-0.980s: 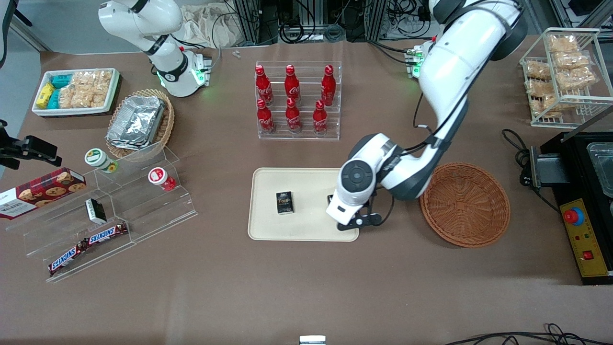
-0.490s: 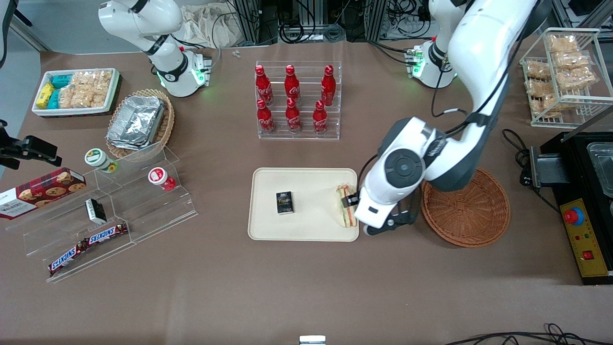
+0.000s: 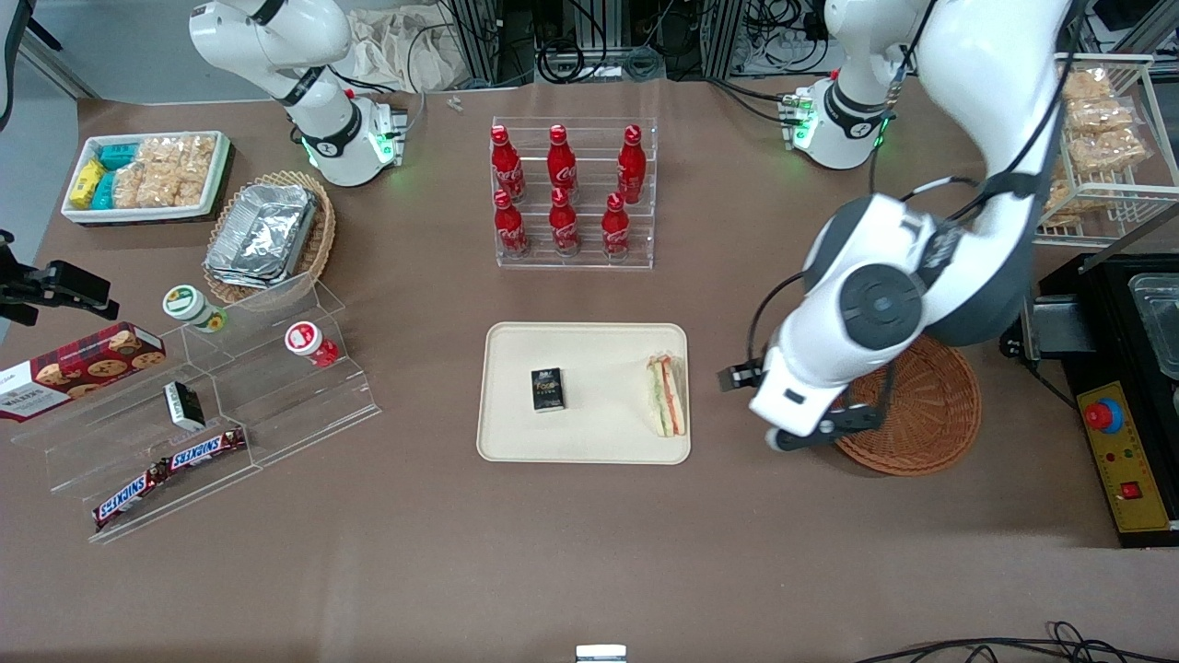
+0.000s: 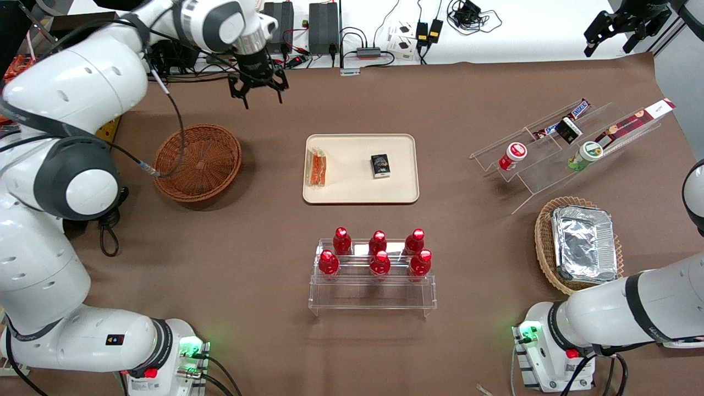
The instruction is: Place sandwich from basket to tray
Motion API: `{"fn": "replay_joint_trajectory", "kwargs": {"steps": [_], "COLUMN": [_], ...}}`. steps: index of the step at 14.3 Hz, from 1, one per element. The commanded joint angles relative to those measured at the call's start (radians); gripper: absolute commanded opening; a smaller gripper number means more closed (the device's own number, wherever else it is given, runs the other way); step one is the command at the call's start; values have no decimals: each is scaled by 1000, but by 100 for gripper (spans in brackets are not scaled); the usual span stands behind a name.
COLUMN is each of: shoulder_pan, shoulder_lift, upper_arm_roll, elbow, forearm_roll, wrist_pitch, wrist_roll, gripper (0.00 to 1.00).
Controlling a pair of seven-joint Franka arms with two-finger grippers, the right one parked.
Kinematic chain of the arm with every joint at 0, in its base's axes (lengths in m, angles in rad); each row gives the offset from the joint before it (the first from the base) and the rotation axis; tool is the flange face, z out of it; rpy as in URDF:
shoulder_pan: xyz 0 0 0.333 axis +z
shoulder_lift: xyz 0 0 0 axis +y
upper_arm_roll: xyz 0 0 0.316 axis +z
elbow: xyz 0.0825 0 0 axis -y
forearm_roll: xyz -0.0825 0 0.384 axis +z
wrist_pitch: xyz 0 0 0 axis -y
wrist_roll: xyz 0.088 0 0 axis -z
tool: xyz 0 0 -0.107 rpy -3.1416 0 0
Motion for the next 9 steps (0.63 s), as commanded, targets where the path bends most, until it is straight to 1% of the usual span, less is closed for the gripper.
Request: {"fn": "replay_joint_trajectory", "kwargs": {"steps": [1, 3, 5, 6, 7, 9], "shoulder_pan": [3, -5, -29, -40, -51, -40], "shoulder_lift": [-107, -218, -324, -357, -377, -373], "upper_arm_roll": [112, 235, 310, 351, 376, 386], "elbow": [-39, -164, -298, -336, -355, -326], "forearm_roll": [-47, -150, -159, -150, -146, -138], "wrist_pitch": [-41, -33, 14, 11, -1, -67], "wrist_roll": [180, 372, 507, 567, 629, 686], "gripper": [100, 100, 100, 100, 100, 100]}}
